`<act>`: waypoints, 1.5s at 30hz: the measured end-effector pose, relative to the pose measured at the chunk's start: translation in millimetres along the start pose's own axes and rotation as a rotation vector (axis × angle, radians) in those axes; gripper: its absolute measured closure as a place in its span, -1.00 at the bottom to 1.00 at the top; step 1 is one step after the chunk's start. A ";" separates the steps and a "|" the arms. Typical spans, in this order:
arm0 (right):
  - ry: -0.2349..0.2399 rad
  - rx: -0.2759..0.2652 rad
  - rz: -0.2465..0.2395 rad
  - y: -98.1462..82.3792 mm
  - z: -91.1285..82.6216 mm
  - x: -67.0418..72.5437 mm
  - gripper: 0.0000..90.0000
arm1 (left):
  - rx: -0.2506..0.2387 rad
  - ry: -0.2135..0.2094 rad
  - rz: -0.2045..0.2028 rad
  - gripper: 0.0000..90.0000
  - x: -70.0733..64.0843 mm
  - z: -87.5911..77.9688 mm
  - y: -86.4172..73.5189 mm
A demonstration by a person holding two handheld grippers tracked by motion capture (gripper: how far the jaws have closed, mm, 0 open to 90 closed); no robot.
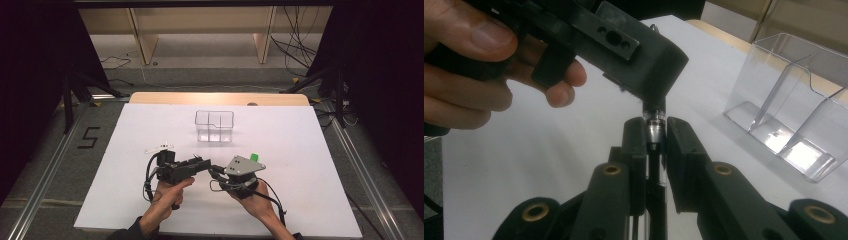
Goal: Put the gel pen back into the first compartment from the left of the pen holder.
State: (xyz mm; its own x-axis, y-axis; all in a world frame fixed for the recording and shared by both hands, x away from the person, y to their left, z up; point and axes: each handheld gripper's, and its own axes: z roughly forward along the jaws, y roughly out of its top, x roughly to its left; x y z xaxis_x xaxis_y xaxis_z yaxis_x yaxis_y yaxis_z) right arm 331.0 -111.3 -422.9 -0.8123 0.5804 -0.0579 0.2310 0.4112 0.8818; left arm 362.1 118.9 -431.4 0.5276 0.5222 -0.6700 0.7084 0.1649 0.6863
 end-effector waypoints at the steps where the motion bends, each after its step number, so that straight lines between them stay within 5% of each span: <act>1: -0.002 0.000 -0.001 -0.2 0.1 0.5 0.78 | -0.001 -0.002 -0.003 -0.04 0.5 0.0 -0.1; 32: 0.011 -0.025 0.012 -4.6 3.2 5.0 0.78 | -0.006 -0.099 -0.068 0.74 10.8 1.8 -4.2; 41: 0.019 -0.034 0.021 -5.7 3.5 4.9 0.77 | -0.002 -0.119 -0.069 0.77 12.9 0.8 -4.2; 45: 0.027 -0.036 0.037 -4.9 -1.9 2.0 0.51 | -0.013 -0.102 -0.039 0.77 10.4 -1.3 -2.3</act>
State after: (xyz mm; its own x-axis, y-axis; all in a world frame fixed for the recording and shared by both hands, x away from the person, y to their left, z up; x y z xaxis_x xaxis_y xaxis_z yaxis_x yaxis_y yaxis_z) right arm 327.3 -113.5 -426.5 -0.8175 0.5757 -0.0128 0.2422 0.3640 0.8994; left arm 365.3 125.1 -439.6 0.5452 0.4274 -0.7212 0.7236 0.1945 0.6623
